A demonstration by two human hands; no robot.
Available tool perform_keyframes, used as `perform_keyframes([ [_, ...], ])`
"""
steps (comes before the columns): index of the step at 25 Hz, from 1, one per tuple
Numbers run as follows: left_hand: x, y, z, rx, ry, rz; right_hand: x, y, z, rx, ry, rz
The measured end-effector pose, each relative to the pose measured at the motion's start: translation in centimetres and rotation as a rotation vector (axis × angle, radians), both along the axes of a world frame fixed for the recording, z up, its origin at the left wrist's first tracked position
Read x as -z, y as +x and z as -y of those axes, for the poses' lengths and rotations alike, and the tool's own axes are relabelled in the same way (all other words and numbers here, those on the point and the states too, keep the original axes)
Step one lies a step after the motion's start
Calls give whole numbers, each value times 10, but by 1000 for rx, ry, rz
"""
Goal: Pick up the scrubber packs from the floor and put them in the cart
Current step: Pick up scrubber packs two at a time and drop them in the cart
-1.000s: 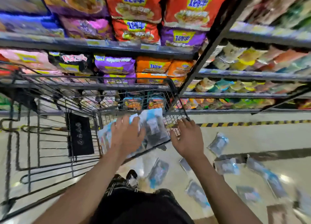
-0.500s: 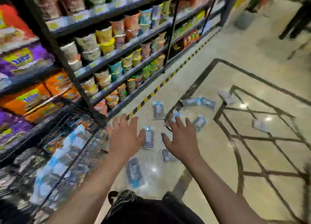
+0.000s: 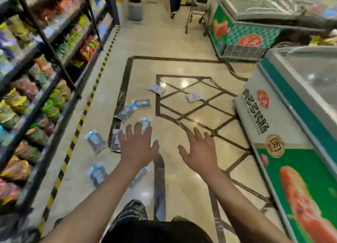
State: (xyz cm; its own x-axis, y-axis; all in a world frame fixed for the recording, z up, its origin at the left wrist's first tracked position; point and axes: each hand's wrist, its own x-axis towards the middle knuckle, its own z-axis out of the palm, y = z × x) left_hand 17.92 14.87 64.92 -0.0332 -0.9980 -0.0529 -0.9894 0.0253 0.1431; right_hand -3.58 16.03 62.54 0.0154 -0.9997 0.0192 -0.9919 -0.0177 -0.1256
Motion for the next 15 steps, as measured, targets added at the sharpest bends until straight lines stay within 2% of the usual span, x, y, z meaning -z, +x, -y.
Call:
perform_keyframes([
  [7,27,-63,93,194,19,3,4,-58,44,187,59,19],
  [10,40,-88,158,243,31,5,14,-80,101,248,116,36],
  [15,45,-113,287,251,43,-28,11,-112,227,222,149,-30],
])
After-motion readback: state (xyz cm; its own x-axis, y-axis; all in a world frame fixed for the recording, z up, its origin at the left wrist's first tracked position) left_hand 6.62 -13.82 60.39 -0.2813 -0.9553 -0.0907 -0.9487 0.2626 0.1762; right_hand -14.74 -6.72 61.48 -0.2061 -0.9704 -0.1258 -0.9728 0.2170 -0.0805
